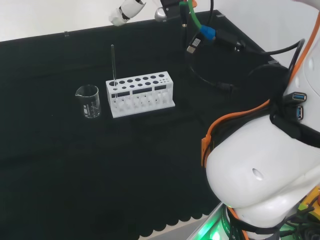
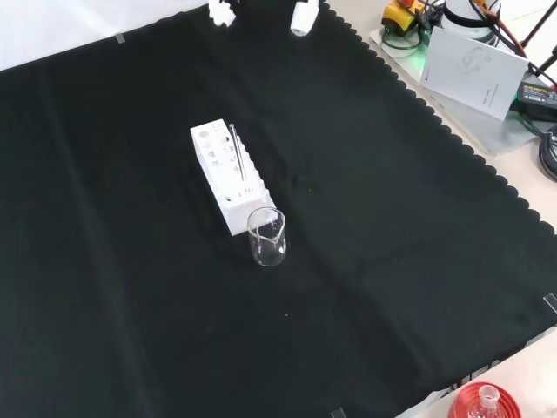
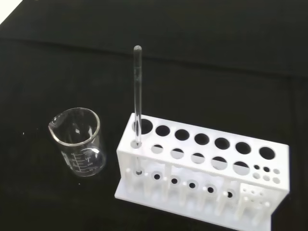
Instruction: Take the glass rod from the white test tube rack.
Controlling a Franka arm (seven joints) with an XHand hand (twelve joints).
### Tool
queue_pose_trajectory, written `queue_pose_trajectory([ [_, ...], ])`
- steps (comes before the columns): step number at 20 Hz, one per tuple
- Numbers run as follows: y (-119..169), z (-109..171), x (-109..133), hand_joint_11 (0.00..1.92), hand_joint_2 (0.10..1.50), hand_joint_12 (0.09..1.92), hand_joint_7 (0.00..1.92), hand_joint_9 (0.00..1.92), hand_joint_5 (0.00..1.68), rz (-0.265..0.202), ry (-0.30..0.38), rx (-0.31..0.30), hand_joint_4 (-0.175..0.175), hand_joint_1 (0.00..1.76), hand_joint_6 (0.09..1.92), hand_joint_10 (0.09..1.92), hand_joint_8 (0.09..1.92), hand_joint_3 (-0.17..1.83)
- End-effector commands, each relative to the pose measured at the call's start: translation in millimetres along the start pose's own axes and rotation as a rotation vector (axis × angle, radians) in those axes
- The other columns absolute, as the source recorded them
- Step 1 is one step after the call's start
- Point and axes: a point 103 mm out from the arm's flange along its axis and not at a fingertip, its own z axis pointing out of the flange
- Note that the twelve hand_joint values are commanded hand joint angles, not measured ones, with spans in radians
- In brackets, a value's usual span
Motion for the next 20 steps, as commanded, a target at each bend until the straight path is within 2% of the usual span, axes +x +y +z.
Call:
queue_pose_trajectory([
  [1, 12, 6, 3, 0.12, 0.76, 1.5, 0.15, 0.18, 0.33, -0.037, 0.032, -0.014, 0.051, 0.62, 0.09, 1.03, 0.85, 0.28],
  [9, 33, 21, 9, 0.19, 0.74, 1.48, 0.19, 0.25, 0.35, -0.065, 0.037, 0.027, 0.032, 0.67, 0.09, 1.02, 0.88, 0.3],
  [20, 65, 49, 12, 0.17, 0.72, 1.48, 0.2, 0.24, 0.36, -0.088, 0.05, 0.076, 0.03, 0.63, 0.12, 1.02, 0.88, 0.32],
])
